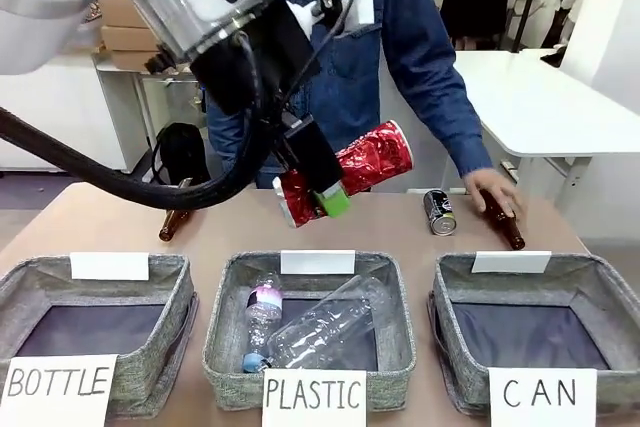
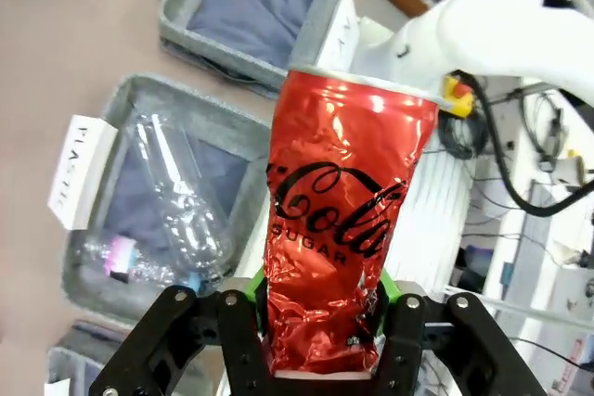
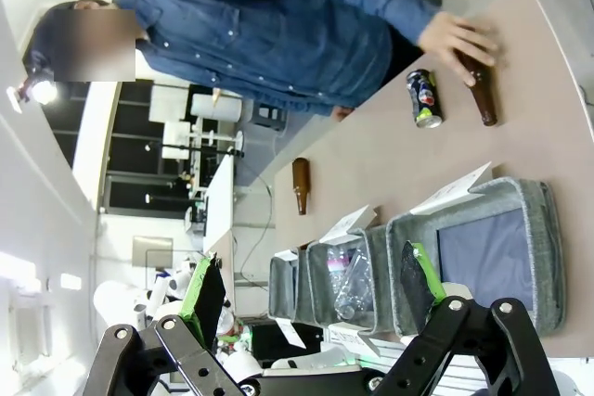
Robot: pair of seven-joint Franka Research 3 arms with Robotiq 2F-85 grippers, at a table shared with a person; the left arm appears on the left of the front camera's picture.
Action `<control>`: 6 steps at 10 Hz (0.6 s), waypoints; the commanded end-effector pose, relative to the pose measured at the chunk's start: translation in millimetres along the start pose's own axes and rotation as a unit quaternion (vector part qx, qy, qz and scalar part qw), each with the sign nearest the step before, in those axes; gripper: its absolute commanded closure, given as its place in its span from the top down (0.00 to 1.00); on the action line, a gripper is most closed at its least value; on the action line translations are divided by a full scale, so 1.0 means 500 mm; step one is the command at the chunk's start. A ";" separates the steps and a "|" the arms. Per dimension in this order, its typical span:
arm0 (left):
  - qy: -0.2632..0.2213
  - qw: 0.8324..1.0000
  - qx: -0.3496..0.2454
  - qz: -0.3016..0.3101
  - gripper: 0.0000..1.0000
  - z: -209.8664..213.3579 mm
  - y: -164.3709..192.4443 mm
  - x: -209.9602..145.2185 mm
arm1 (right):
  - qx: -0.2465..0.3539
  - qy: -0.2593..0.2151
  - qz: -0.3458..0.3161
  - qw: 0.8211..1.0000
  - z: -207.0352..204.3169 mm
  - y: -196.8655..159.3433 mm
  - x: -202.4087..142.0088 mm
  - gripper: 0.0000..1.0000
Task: Sort the can waste into the basket.
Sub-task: Pick up the can waste from the table and place it in the right Fabric basket.
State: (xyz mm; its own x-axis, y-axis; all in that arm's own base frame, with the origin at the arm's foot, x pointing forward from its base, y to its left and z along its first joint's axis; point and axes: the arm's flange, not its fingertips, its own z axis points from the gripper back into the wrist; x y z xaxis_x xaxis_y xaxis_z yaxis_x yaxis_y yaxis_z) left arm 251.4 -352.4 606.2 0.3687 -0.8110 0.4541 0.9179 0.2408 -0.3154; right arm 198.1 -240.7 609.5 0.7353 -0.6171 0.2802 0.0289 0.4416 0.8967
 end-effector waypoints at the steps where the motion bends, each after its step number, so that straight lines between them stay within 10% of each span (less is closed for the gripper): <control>1: 0.000 0.999 0.037 -0.038 0.36 -0.064 0.016 0.085 | 0.008 -0.011 0.003 1.000 -0.002 0.000 0.003 1.00; 6: 0.048 0.995 0.059 -0.059 0.36 -0.343 0.021 0.323 | 0.008 -0.011 0.003 1.000 -0.002 0.000 0.003 1.00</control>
State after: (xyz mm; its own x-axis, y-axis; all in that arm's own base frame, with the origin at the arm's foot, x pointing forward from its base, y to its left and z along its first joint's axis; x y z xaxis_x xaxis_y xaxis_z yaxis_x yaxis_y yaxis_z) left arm 281.5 -534.5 525.9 0.2166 -0.8709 0.4412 0.9725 0.1527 -0.1760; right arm 197.8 -240.8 609.7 0.7342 -0.6181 0.2808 0.0290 0.4418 0.8966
